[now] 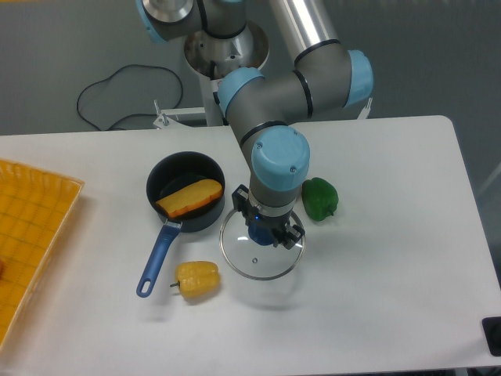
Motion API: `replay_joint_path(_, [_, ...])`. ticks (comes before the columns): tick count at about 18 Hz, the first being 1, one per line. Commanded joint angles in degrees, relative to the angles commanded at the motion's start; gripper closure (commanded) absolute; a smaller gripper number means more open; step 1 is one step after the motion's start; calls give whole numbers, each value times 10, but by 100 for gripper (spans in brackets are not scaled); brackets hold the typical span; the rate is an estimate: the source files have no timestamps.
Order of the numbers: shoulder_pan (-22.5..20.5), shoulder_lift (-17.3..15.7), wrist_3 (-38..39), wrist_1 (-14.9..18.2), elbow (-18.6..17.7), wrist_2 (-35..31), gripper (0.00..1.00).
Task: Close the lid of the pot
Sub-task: 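Hold the glass lid by its knob with the gripper above the table, then carry the glass lid toward the dark blue saucepan and over its rim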
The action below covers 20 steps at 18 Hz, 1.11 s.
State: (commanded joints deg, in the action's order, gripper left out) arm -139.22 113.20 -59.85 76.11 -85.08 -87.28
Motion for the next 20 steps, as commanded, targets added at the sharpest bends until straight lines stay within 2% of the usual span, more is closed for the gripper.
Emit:
replay_joint_path(10, [2, -11, 0, 0, -7, -2, 68])
replay_joint_path(12, [2, -18, 0, -2, -19, -2, 69])
replay_joint_path(13, [15, -30, 1, -1, -34, -4, 68])
replay_joint_path(16, [25, -43, 4, 4, -40, -4, 69])
replay_joint_path(20, [52, -52, 20, -4, -72, -4, 69])
